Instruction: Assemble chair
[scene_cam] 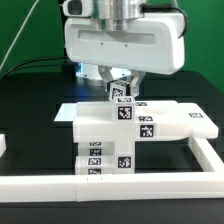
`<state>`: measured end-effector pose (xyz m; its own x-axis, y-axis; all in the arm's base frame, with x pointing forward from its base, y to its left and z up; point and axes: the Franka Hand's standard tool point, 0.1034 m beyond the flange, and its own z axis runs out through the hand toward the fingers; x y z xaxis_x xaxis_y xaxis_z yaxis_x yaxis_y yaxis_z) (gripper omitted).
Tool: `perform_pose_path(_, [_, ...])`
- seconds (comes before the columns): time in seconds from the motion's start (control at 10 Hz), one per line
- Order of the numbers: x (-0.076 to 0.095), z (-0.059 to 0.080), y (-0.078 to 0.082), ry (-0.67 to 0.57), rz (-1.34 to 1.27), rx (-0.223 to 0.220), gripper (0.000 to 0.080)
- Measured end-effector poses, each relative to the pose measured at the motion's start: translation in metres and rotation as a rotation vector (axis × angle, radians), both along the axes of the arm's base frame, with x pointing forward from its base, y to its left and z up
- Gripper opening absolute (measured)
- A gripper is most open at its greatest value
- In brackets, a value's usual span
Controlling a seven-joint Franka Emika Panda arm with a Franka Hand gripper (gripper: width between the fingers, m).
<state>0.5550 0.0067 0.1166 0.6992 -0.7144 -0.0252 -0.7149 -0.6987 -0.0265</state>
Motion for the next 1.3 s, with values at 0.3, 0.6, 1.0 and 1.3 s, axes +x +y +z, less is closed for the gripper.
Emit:
perform_pose_path(0.3, [0.0, 0.0, 0.002, 0.004, -0.088, -0.001, 0.0491])
perform_pose_path(0.6, [0.001, 0.0, -0.003, -0.01, 0.205, -0.005, 0.0639])
perform_pose_path(1.0, [-0.01, 0.004, -0.004, -0.08, 0.499, -0.029, 0.0649])
perform_pose_path(1.3, [-0.007, 0.003, -0.001, -0.115, 0.817, -0.07, 0.0649])
